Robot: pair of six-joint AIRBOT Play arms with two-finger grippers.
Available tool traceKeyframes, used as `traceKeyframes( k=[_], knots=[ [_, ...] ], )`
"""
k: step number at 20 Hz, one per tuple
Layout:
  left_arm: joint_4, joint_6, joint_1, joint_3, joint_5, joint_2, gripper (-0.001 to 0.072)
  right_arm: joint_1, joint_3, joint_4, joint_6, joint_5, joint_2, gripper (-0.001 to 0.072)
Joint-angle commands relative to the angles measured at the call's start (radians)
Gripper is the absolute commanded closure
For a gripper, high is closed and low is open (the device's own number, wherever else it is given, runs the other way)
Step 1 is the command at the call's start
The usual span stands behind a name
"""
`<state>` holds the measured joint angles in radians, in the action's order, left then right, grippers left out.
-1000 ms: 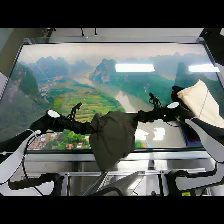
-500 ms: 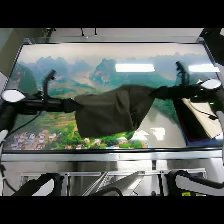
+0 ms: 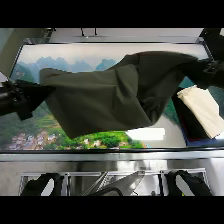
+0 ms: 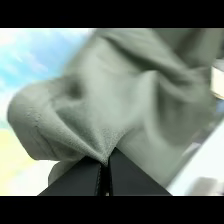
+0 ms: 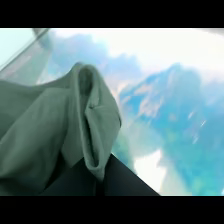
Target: Fold the shirts.
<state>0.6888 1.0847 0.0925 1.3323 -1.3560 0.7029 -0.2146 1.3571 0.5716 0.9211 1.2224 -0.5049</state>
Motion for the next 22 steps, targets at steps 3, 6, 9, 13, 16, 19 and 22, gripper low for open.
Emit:
traceKeyframes(
  k=[3,6,9,13,16,19,22],
  knots=[
    [0.099,0.006,0.002,-0.123,0.045,-0.155,0.0692,-0.002,-0.003,0.017,0.022,0.047,0.076,0.0691],
    [0.098,0.002,0.002,-0.345,0.074,-0.155,0.0692,0.0,-0.121,-0.004,0.021,0.095,0.021,0.0691],
    [0.099,-0.031,0.002,-0.507,0.1,-0.092,0.0692,0.0,-0.286,-0.003,0.02,0.092,-0.035,0.0691],
    [0.098,-0.09,0.002,-0.632,0.111,0.066,0.0692,0.0,-0.504,-0.003,-0.002,0.077,-0.119,0.0691],
    [0.099,-0.122,0.002,-0.693,0.158,0.193,0.0692,0.0,-0.632,0.016,-0.04,0.022,-0.188,0.069],
    [0.095,-0.139,0.002,-0.702,0.182,0.314,0.0692,0.0,-0.675,0.015,-0.056,0.001,-0.277,0.0691],
    [0.1,-0.142,0.002,-0.702,0.176,0.414,0.0426,0.0,-0.675,0.001,-0.062,-0.034,-0.33,0.0691]
  ],
)
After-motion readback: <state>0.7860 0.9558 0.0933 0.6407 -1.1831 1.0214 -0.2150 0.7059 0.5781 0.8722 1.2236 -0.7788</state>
